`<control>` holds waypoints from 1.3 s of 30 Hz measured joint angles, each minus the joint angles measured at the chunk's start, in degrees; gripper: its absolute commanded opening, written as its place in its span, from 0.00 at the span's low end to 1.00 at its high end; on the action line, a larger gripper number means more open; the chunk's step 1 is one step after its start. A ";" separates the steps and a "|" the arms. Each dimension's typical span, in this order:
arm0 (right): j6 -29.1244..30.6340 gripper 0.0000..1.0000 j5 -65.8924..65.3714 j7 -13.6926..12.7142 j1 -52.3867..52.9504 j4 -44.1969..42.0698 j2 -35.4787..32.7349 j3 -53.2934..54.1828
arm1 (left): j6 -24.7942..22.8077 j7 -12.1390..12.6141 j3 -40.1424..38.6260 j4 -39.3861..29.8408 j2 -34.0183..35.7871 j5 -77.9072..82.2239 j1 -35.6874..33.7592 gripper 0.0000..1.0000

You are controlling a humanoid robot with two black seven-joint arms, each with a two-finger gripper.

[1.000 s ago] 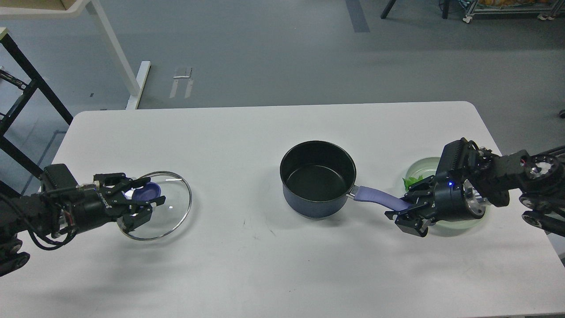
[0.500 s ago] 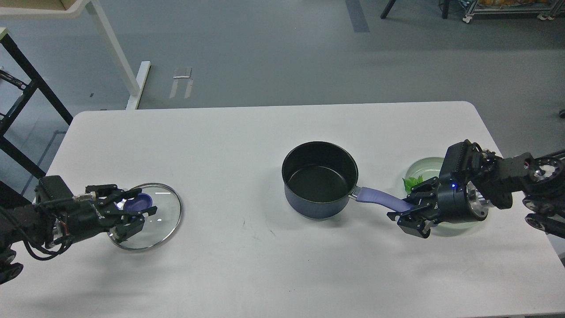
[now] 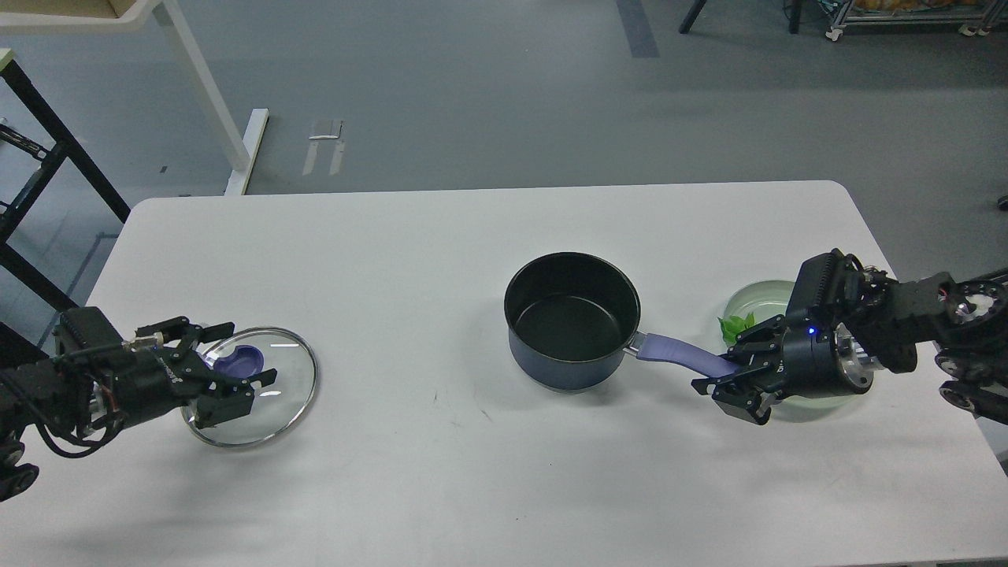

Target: Open pot lid

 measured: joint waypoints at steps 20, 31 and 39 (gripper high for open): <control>0.00 0.98 2.32 0.01 1.09 0.46 -1.82 0.88 | -29.40 0.02 -14.29 -4.02 -5.19 -87.38 -8.87 0.99; -0.37 1.00 46.28 0.00 4.94 -3.63 -7.04 12.20 | -37.35 0.01 -18.89 3.58 -10.97 -99.76 -7.94 0.99; -2.42 1.00 89.07 -0.01 -0.33 -7.64 -5.72 14.31 | -37.87 -0.01 -21.34 5.64 -15.65 -102.81 -4.45 0.99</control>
